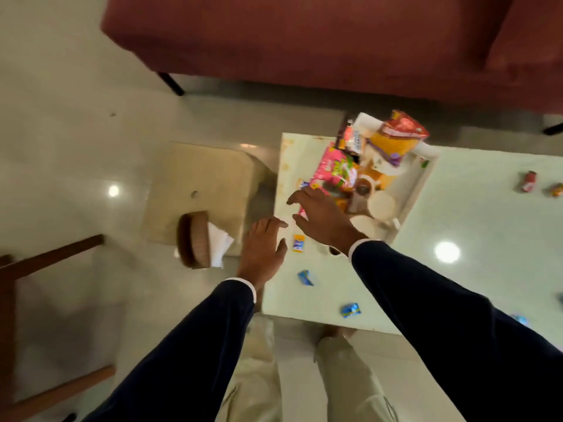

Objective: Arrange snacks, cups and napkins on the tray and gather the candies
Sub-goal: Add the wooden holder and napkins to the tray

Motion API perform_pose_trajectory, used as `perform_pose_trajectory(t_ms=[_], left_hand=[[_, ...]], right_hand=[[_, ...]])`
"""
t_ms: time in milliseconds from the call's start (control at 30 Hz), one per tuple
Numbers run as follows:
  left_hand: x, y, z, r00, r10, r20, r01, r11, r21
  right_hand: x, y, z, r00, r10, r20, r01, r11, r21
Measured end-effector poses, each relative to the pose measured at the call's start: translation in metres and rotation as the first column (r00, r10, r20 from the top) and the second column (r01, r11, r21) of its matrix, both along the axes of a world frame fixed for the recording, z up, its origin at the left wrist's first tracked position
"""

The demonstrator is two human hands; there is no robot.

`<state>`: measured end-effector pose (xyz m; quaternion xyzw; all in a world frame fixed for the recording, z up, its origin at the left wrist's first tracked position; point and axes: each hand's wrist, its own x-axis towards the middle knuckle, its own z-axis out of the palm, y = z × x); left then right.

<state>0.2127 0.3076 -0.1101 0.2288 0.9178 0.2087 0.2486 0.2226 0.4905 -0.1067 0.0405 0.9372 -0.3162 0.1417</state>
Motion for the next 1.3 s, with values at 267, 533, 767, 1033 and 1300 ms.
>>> perform_pose_trajectory(t_ms=[267, 533, 767, 1033, 1300], left_hand=[[-0.052, -0.161, 0.001, 0.924, 0.325, -0.202, -0.349, 0.932, -0.096], [-0.067, -0.197, -0.039, 0.811, 0.532, 0.244, -0.523, 0.846, -0.108], [-0.073, -0.192, -0.055, 0.761, 0.525, 0.381, -0.562, 0.827, -0.017], [-0.072, -0.198, -0.06, 0.788, 0.491, 0.371, -0.533, 0.846, 0.012], [-0.077, -0.205, -0.059, 0.697, 0.552, 0.458, -0.637, 0.77, 0.043]], right_hand=[[-0.061, -0.146, -0.028, 0.987, 0.007, 0.163, 0.024, 0.982, -0.189], [-0.065, -0.218, -0.065, 0.907, -0.214, 0.363, 0.211, 0.976, 0.05], [-0.066, -0.25, -0.075, 0.845, -0.39, 0.366, 0.319, 0.917, 0.241], [-0.067, -0.254, -0.077, 0.728, -0.529, 0.436, 0.47, 0.848, 0.245], [-0.063, -0.254, -0.079, 0.763, -0.525, 0.377, 0.527, 0.843, 0.108]])
